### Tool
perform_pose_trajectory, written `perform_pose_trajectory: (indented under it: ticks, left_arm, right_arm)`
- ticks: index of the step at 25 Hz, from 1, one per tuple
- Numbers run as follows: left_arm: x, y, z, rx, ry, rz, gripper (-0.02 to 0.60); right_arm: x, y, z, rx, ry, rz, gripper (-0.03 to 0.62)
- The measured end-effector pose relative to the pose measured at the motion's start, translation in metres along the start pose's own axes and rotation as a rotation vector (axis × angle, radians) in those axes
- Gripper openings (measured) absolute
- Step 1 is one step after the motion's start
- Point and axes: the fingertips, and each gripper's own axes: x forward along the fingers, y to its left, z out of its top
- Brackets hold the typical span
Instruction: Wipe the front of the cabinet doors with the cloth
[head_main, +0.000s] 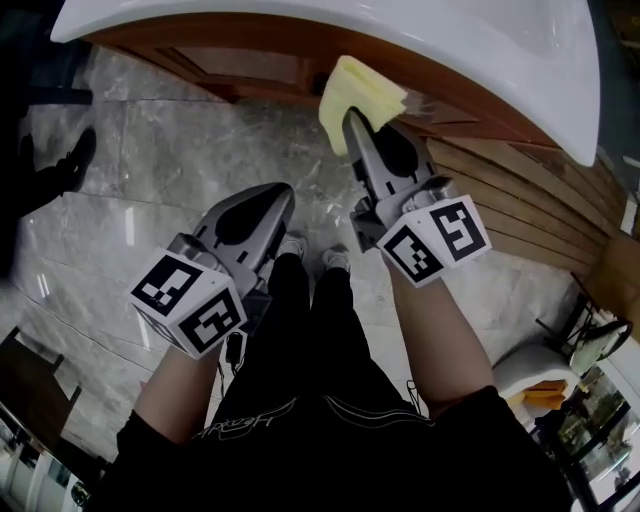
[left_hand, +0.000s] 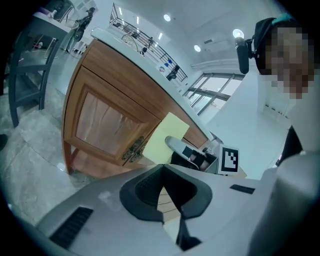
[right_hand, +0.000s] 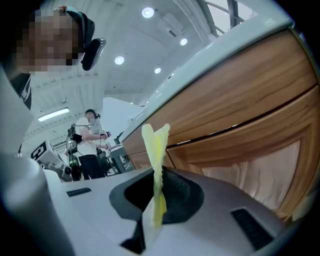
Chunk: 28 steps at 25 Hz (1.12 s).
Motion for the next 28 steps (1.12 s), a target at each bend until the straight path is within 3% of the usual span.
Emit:
perform_pose_trajectory:
  ticks: [14, 28]
  left_arm:
    - [-0.003, 0.003, -0.018, -0.003, 0.046, 0.003, 0.006]
    - [0.015, -0.007, -0.037, -0.021, 0.091, -0.015, 0.006]
  right_arm:
    - [0.007, -0.024, -0.012, -0.044, -0.019, -0.105, 0.041]
    - [-0.004, -0.049, -0.013, -0.029, -0.048, -0.152, 0.041]
